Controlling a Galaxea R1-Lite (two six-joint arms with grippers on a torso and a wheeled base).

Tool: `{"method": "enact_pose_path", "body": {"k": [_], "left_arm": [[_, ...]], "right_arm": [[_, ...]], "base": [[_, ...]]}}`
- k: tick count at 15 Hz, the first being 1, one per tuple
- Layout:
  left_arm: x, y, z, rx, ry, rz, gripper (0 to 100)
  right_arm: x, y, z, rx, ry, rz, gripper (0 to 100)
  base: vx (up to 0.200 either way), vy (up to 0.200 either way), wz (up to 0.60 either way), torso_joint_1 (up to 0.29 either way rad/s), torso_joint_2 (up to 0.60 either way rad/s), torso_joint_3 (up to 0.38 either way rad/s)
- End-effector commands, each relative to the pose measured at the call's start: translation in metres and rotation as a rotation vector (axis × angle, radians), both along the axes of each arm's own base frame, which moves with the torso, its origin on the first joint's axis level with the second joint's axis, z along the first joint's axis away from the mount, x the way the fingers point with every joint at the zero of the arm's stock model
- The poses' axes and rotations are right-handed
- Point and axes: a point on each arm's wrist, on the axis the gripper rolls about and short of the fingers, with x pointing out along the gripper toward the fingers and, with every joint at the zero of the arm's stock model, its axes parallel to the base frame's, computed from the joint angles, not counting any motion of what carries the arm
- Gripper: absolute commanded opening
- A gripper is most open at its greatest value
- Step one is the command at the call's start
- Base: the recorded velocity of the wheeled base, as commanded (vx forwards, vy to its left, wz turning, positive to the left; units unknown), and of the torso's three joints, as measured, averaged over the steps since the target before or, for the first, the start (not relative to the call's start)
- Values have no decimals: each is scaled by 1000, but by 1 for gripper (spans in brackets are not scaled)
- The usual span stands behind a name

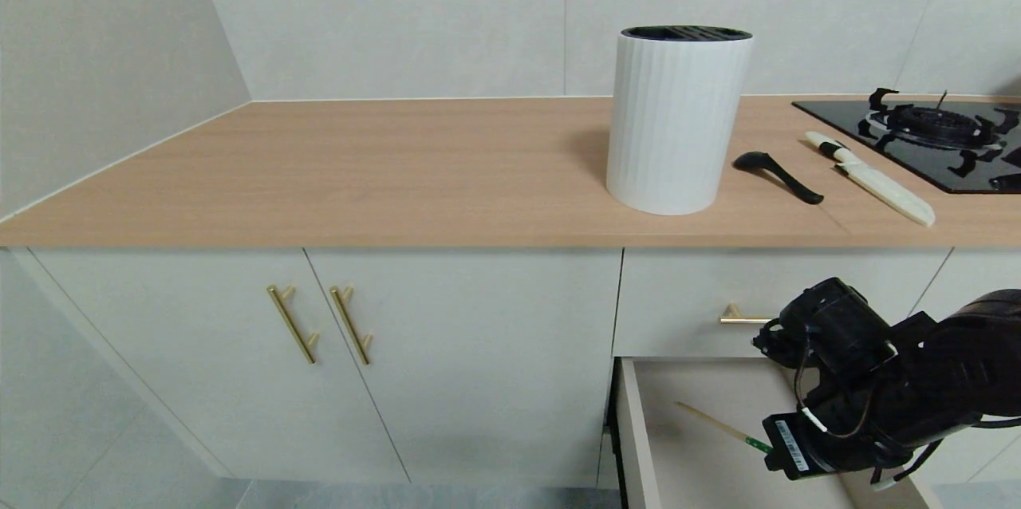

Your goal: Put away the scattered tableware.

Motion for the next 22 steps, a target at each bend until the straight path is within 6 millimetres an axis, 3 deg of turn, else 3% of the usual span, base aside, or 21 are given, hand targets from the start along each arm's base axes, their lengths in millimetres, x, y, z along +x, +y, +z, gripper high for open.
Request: {"method": "enact_pose_path", "body": {"k": [1,8,15,19,22], "left_arm": [[0,0,0,0,0,1,100],[0,0,0,0,0,1,100],[0,0,0,0,0,1,100],[0,0,0,0,0,1,100],[0,0,0,0,0,1,100]], "right_arm": [[0,0,0,4,-7,0,0],[1,0,1,-5,-21,-7,0],[8,3,8,27,-147,-72,0],[21,15,-34,2,-232,-84,0],[24,23,-63,-43,-180,-67,0]], "base": [[0,0,0,-159,447,300],[0,0,0,-120,448,326],[0,0,0,-16,72,52],[0,0,0,0,0,0],[0,0,0,0,0,0]]}}
